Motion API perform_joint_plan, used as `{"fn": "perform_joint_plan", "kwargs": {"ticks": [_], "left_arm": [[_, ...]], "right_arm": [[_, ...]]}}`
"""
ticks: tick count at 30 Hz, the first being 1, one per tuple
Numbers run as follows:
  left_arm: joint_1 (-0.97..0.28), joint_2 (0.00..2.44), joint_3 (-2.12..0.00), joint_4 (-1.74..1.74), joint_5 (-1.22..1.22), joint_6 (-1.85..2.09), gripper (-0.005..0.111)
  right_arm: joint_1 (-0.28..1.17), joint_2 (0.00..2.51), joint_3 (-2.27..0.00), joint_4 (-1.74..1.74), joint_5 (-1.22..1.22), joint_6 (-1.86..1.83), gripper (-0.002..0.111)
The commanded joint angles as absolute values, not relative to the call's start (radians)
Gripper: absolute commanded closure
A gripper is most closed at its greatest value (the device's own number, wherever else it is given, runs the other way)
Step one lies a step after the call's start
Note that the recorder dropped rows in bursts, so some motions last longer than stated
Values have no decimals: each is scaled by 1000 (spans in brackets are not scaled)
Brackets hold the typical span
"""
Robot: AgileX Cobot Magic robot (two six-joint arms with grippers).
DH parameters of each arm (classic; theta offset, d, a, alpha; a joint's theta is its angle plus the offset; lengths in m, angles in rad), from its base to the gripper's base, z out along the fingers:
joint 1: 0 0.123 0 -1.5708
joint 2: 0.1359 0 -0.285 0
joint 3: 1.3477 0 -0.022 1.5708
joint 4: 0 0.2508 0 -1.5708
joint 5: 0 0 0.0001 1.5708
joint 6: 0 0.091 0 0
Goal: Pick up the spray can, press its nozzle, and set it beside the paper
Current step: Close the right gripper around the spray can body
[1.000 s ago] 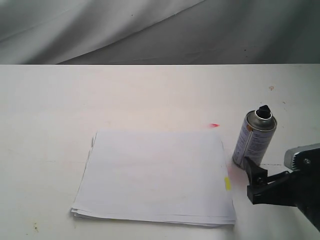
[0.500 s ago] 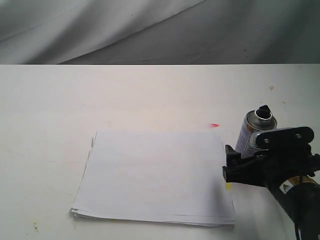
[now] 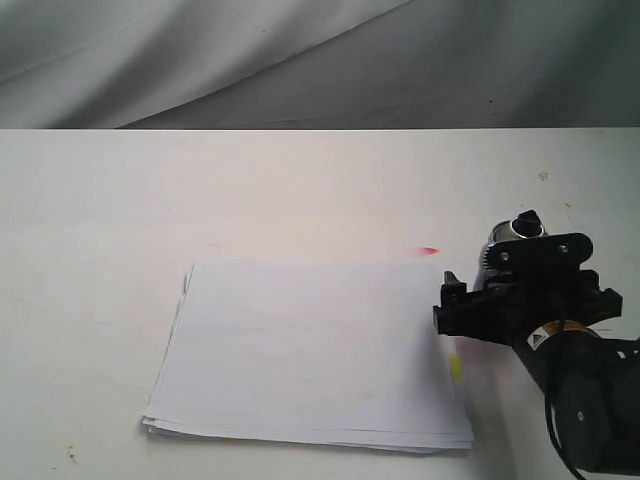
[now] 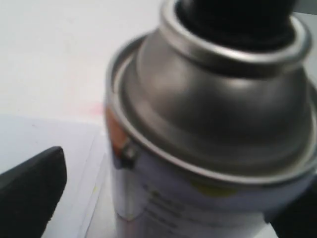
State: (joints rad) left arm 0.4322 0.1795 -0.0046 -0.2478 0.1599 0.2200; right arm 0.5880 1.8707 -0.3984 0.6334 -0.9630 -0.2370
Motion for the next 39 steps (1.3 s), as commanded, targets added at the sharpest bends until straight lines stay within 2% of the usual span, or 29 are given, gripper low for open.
{"fn": "perform_joint_plan", "kwargs": {"ticks": [1, 9, 16, 19, 25, 29, 30, 39], "left_arm": [[431, 177, 0, -253, 155, 216, 107], [431, 177, 0, -253, 155, 216, 107], [431, 177, 0, -253, 155, 216, 107], [431, 177, 0, -253, 155, 216, 107], [431, 177, 0, -253, 155, 216, 107], [431, 177, 0, -253, 155, 216, 107], [431, 177, 0, -253, 155, 216, 107], [431, 177, 0, -253, 155, 216, 107]], "right_arm": [[579, 1881, -422, 617, -968, -238, 14], [579, 1881, -422, 624, -967, -238, 15], [556, 1881, -422, 628, -967, -236, 24], [554, 1881, -422, 630, -967, -236, 37], [554, 1881, -422, 599, -979, -239, 81], [554, 1881, -422, 585, -982, -239, 105], [554, 1881, -422, 585, -982, -239, 108], [557, 1698, -422, 583, -854, -290, 108]]}}
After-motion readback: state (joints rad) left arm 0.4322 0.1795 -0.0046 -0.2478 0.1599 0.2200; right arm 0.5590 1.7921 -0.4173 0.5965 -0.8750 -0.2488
